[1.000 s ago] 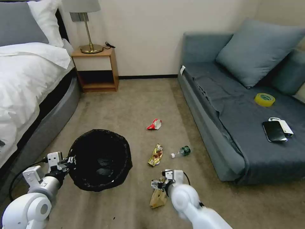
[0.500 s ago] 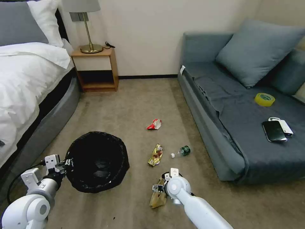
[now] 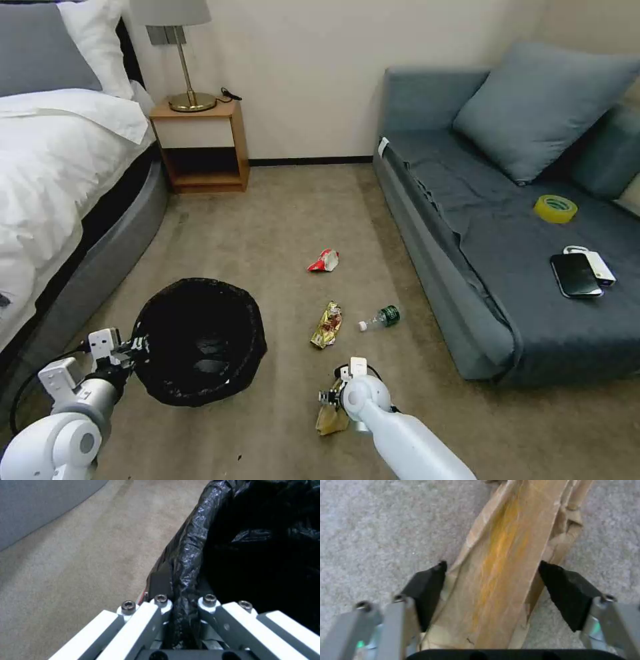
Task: Pick up the trash bin, then pick up the garbage on the floor and place it into the trash bin.
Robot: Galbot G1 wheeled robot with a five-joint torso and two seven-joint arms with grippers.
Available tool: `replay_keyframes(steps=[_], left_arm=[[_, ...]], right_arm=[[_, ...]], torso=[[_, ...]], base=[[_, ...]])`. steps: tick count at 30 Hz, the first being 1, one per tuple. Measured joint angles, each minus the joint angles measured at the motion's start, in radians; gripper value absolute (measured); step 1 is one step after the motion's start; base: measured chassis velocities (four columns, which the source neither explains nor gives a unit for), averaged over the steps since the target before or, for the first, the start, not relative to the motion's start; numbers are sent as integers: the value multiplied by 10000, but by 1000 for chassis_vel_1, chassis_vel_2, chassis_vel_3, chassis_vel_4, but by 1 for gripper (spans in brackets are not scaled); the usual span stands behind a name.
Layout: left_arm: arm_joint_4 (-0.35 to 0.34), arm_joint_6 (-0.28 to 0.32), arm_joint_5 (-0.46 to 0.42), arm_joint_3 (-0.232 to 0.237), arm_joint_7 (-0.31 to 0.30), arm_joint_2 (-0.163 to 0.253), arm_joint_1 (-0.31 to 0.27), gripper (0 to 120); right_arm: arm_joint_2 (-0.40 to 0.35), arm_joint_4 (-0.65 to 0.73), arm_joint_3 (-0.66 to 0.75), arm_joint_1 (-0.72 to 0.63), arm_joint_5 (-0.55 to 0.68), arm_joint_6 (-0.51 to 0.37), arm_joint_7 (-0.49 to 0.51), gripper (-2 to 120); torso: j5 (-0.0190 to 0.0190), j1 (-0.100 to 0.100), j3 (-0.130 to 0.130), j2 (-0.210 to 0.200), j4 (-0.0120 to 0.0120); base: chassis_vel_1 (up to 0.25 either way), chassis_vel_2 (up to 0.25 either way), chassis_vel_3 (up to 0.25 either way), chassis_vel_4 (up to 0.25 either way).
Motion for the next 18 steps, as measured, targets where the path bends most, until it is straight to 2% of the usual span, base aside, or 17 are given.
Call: replay_keyframes(steps=[1, 4, 6, 9, 11, 13, 15, 16, 18], left_arm=[[0, 0, 0, 0, 0, 0, 0, 3], [25, -23, 5, 28, 27, -10, -6, 3], [25, -24, 10, 56, 28, -27, -13, 3], [-26, -24, 12, 157, 29, -138, -30, 3], [-40, -24, 12, 182, 31, -169, -28, 3], [-49, -24, 14, 223, 35, -223, -10, 3], [-60, -24, 18, 271, 35, -266, 19, 3], [-109, -25, 18, 323, 36, -295, 25, 3], [-123, -22, 18, 354, 35, -309, 25, 3]], right_arm=[[0, 0, 0, 0, 0, 0, 0, 68], [-20, 110, 90, -121, -115, 45, -27, 53], [-16, 126, 115, -146, -146, 68, -41, 50], [-9, 188, 123, -224, -312, 187, -167, 35], [-10, 221, 119, -238, -333, 206, -181, 31], [-14, 319, 129, -262, -345, 245, -182, 22], [-71, 552, 205, -300, -351, 352, -165, 11], [-208, 888, 254, -377, -402, 510, -150, 0], [-269, 1078, 307, -398, -435, 605, -148, 0]], torso=[[0, 0, 0, 0, 0], [-3, 0, 0, 0, -2], [-2, 0, 0, 0, -2], [-1, 0, 0, 0, -2], [0, 0, 0, -1, -1], [1, 0, 1, 0, 0], [1, 0, 1, 0, 1], [2, 0, 1, 0, 0], [1, 0, 1, 0, 0]], base=[[0, 0, 0, 0], [0, 0, 0, 0], [0, 0, 0, 0], [0, 0, 0, 0], [0, 0, 0, 0], [0, 0, 0, 0], [0, 0, 0, 0], [0, 0, 0, 0], [0, 0, 0, 0]])
